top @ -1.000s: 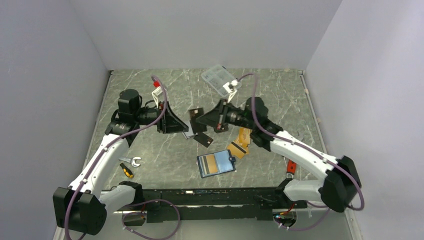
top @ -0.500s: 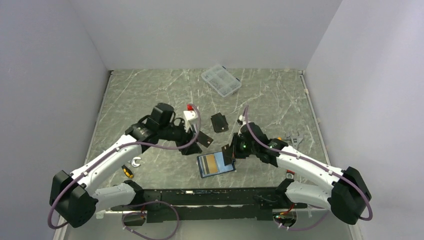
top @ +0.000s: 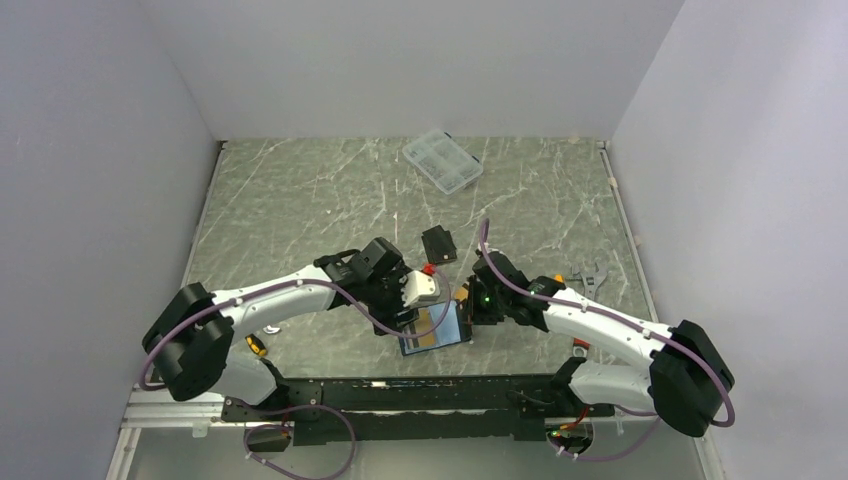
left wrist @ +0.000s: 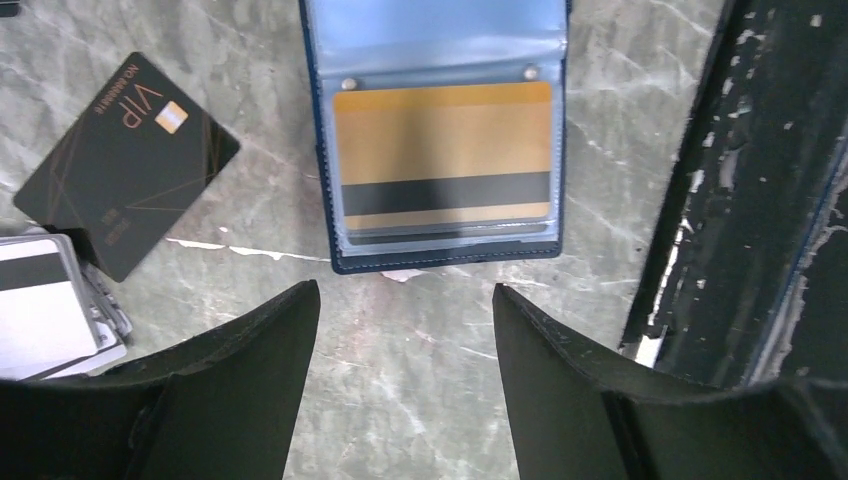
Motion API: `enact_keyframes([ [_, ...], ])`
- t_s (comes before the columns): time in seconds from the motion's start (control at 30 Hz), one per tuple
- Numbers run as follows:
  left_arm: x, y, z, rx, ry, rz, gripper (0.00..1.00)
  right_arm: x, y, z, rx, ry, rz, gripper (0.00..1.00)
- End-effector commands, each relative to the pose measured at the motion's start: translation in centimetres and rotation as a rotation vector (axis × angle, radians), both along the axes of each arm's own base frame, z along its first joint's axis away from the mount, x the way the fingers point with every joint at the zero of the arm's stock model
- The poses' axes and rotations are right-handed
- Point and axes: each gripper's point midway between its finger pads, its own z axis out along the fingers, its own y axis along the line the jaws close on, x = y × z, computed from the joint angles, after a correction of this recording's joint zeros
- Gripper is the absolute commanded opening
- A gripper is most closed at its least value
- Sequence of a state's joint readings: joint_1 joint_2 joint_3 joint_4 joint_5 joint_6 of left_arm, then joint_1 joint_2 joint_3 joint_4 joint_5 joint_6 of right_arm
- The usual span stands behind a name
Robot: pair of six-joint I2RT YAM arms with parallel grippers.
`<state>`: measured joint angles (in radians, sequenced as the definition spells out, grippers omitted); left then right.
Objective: Put the credit cards into the card holder
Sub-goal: Turn over the card slot in the card holder.
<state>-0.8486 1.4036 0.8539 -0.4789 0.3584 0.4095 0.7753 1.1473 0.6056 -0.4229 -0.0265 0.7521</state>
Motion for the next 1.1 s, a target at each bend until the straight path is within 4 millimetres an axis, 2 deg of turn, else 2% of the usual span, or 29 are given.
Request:
enact_keyframes([
  [0.0,2.0,-0.6,0.0,0.002,-0.133,-0.047,0.70,-0.2,-0.2,-0.6,-0.011,0.000,-0.001,0.00],
  [0.27,2.4,-1.0,-1.5,0.026,-0.164,-0.059,0.69,-0.6,-0.4,-1.9,-0.029,0.024,0.014,0.00],
  [0.43,2.5,-0.7,-2.1,0.044,-0.178,-0.070,0.69,-0.8,-0.5,-2.0,-0.025,0.021,0.017,0.00],
  [0.77,3.1,-0.6,-1.8,0.045,-0.267,-0.079,0.66,-1.4,0.8,-2.1,0.041,0.042,0.053,0.00],
  [1.07,3.2,-0.3,-2.2,0.065,-0.269,-0.078,0.65,-1.8,1.6,-1.5,0.078,0.030,0.078,0.00],
])
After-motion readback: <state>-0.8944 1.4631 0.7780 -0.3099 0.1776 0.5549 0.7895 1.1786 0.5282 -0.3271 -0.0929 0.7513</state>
